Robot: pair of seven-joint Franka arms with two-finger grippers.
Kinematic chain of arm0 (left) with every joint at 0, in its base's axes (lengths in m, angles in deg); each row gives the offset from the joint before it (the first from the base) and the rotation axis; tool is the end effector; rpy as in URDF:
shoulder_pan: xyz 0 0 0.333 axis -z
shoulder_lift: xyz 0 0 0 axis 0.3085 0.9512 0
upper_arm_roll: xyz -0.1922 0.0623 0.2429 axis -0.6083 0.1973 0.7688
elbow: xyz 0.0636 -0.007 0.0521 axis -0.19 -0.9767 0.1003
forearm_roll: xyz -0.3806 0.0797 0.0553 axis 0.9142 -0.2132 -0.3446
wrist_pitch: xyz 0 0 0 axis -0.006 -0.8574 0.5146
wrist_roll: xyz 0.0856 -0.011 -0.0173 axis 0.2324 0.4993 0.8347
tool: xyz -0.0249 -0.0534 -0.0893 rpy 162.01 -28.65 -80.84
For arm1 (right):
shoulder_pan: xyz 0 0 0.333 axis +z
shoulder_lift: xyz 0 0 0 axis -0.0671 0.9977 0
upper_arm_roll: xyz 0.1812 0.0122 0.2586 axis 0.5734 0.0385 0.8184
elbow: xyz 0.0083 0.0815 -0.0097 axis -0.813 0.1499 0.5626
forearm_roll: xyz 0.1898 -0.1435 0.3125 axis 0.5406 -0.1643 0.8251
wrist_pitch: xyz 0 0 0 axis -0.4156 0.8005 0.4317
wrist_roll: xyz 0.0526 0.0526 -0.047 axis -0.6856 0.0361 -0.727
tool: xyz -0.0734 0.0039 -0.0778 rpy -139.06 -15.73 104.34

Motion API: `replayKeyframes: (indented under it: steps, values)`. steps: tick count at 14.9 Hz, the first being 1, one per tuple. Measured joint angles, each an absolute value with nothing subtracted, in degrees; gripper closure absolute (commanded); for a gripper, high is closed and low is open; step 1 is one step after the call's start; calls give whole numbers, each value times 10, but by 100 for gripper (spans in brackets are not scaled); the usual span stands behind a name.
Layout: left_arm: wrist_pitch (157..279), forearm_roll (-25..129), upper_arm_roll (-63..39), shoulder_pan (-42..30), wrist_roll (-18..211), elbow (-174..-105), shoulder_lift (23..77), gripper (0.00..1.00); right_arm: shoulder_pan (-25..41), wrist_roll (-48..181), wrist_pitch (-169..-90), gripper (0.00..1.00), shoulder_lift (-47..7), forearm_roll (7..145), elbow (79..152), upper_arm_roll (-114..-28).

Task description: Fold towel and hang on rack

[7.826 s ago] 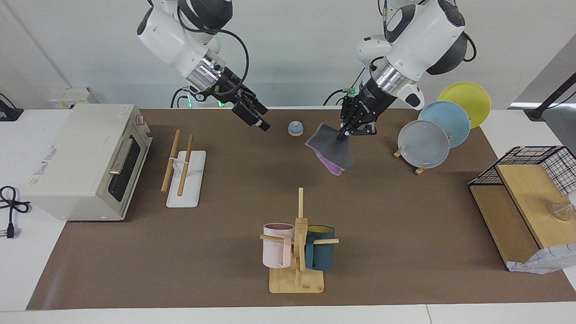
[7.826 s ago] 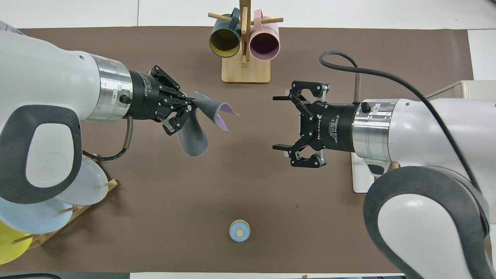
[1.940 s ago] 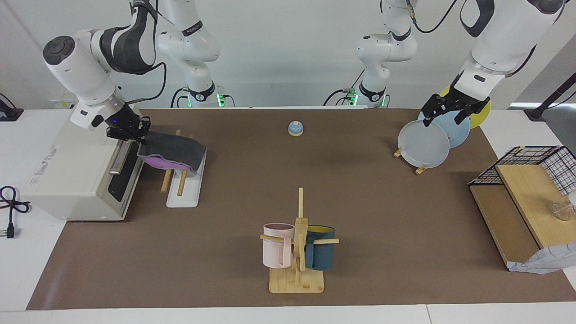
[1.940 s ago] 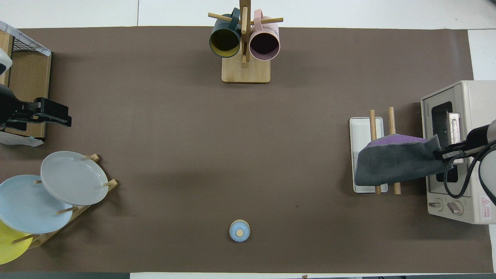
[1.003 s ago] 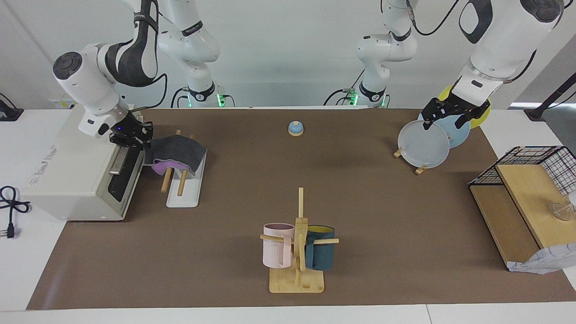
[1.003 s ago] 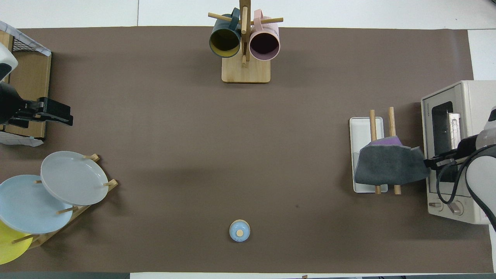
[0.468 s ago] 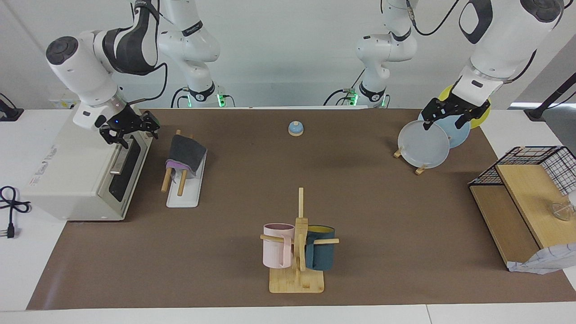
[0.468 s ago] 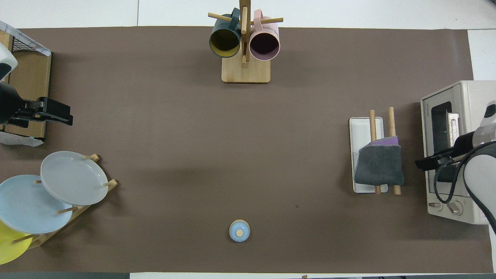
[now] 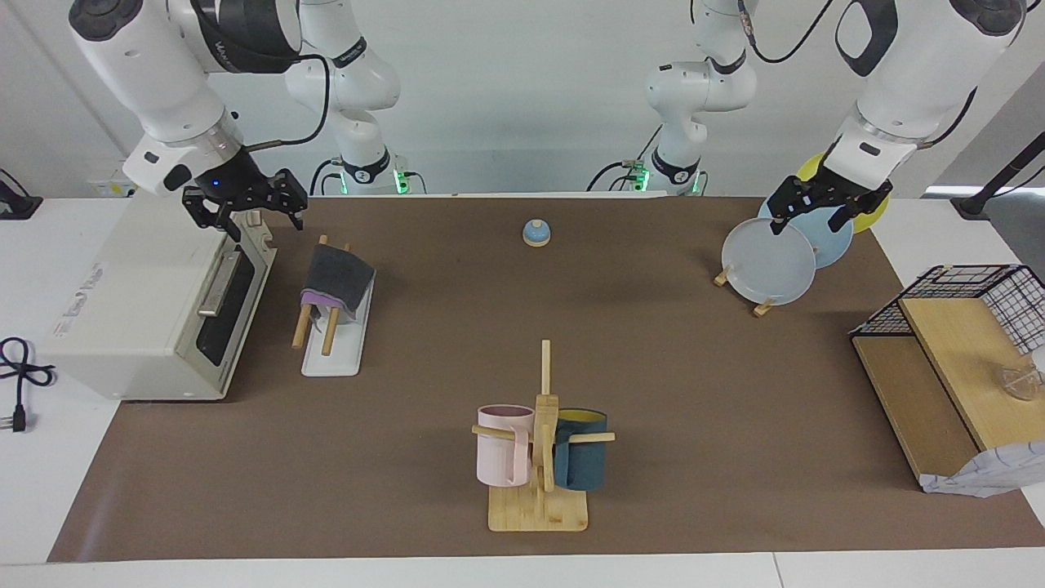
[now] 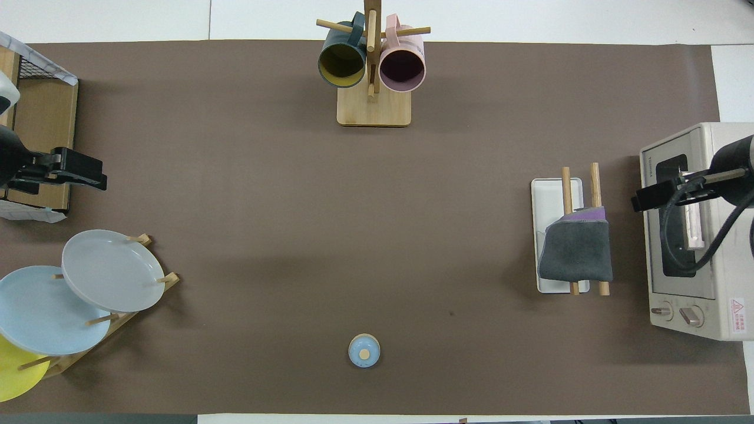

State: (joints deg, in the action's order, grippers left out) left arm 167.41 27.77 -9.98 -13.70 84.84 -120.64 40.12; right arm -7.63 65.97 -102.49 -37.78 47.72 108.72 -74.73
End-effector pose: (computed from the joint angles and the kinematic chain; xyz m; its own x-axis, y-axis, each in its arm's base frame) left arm 0.5497 -0.0516 0.6152 0.9983 -0.0313 -0.0493 -0.0309 -0.9995 0.0086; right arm 0.5366 0.0021 0.5933 0.9879 0.1395 -0.0672 0.1366 -0.9896 -0.0458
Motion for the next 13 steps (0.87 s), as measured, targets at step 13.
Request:
replayKeyframes:
  steps: [13]
  values:
    - [1674, 278, -100, -137, 848, -1206, 399, 0, -69, 743, -982, 0, -374, 444, 1069, -747]
